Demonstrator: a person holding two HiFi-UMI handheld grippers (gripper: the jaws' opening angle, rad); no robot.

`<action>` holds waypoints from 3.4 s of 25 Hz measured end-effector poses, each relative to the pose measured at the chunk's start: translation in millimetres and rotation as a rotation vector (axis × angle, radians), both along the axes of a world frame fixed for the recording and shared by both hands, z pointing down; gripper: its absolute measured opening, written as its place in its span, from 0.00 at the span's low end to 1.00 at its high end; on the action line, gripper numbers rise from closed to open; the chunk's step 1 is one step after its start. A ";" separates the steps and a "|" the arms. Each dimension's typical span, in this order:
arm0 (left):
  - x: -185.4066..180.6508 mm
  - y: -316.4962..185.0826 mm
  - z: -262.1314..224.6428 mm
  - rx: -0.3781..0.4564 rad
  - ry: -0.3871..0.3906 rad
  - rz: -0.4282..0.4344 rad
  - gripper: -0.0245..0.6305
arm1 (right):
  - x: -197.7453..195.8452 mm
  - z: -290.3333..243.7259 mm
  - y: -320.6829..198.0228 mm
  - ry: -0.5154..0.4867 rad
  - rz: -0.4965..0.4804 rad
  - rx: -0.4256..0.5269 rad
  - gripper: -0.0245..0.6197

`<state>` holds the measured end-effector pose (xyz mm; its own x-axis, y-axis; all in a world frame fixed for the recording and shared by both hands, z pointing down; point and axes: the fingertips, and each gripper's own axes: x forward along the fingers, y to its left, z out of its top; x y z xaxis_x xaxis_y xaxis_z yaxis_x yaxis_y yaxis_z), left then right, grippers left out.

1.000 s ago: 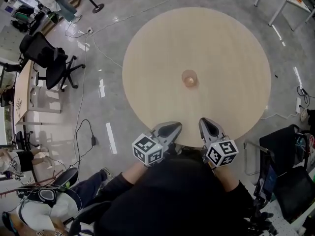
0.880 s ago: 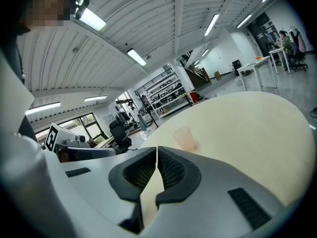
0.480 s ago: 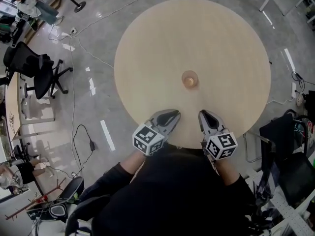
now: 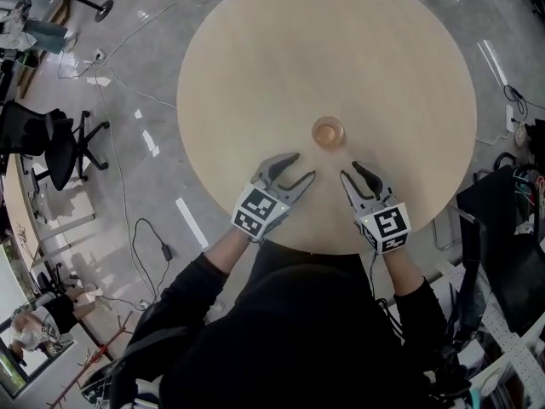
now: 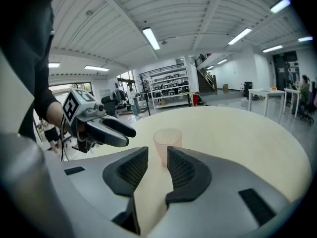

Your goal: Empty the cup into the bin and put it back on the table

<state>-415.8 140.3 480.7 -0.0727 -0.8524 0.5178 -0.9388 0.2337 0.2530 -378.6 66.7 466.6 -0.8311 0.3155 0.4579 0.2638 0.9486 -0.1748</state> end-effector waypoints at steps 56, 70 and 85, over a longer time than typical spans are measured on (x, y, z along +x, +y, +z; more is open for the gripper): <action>136.0 -74.7 -156.9 0.140 -0.404 0.285 0.42 | 108.9 -144.8 -21.0 -0.291 -0.391 0.224 0.40; 211.0 -97.2 -192.5 0.338 -0.225 0.531 0.42 | 189.2 -168.7 -43.7 -0.242 -0.170 0.085 0.40; 293.3 -80.0 -155.7 0.420 0.086 1.005 0.42 | 284.8 -126.8 -15.2 -0.121 0.370 -0.026 0.40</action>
